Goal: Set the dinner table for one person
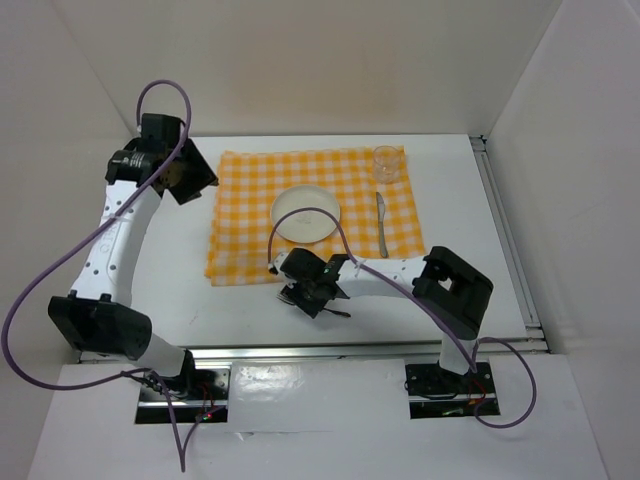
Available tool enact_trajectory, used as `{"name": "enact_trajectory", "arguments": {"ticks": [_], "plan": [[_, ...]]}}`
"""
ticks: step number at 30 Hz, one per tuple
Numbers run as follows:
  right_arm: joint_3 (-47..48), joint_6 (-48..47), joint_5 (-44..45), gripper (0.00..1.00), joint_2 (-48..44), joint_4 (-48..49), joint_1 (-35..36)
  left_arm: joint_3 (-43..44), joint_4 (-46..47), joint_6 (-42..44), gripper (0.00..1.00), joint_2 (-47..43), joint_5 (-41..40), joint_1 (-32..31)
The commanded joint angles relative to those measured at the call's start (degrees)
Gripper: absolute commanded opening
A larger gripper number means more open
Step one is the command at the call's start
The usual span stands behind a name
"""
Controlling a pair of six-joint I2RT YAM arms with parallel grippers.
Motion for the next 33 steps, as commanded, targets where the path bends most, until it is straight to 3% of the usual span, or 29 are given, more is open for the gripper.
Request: {"name": "enact_trajectory", "arguments": {"ticks": [1, 4, 5, 9, 14, 16, 19, 24, 27, 30, 33], "plan": [[-1.1, 0.2, 0.0, 0.44, 1.6, 3.3, -0.2, -1.9, 1.3, 1.6, 0.62, -2.3, 1.3, 0.1], [-1.6, -0.4, -1.1, 0.32, 1.6, 3.3, -0.2, -3.3, 2.7, 1.6, 0.62, -3.0, 0.8, 0.1], [-1.6, -0.9, -1.6, 0.23, 1.6, 3.3, -0.2, -3.3, 2.7, 1.6, 0.62, -3.0, 0.8, 0.1], [1.2, -1.6, -1.6, 0.00, -0.6, 0.0, 1.9, -1.9, 3.2, 2.1, 0.62, -1.9, 0.8, 0.7], [8.5, 1.1, 0.5, 0.00, -6.3, -5.8, 3.6, 1.5, 1.7, 2.7, 0.62, -1.3, 0.2, 2.7], [14.5, 4.8, -0.6, 0.00, -6.3, -6.3, 1.2, 2.2, 1.7, 2.7, 0.62, -1.8, 0.2, 3.6], [23.3, 11.2, -1.2, 0.00, -0.1, -8.3, -1.7, 1.5, 1.7, 0.4, 0.62, -3.6, -0.3, 5.1], [53.1, 22.2, -0.3, 0.00, 21.1, -16.2, -8.4, -4.7, 6.3, -1.6, 0.61, -10.9, 2.3, 6.1], [70.0, 28.0, -6.4, 0.00, 32.1, -17.3, -12.9, -6.7, 7.1, -1.6, 0.61, -12.0, 4.1, 6.6], [74.4, 32.6, -7.7, 0.00, 35.6, -11.2, -15.3, -6.2, 5.6, -0.1, 0.61, -12.0, 4.6, 6.6], [68.8, 38.5, -10.7, 0.00, 35.6, -2.6, -17.7, -6.2, 4.9, 0.4, 0.61, -12.0, 4.0, 6.6]]}}
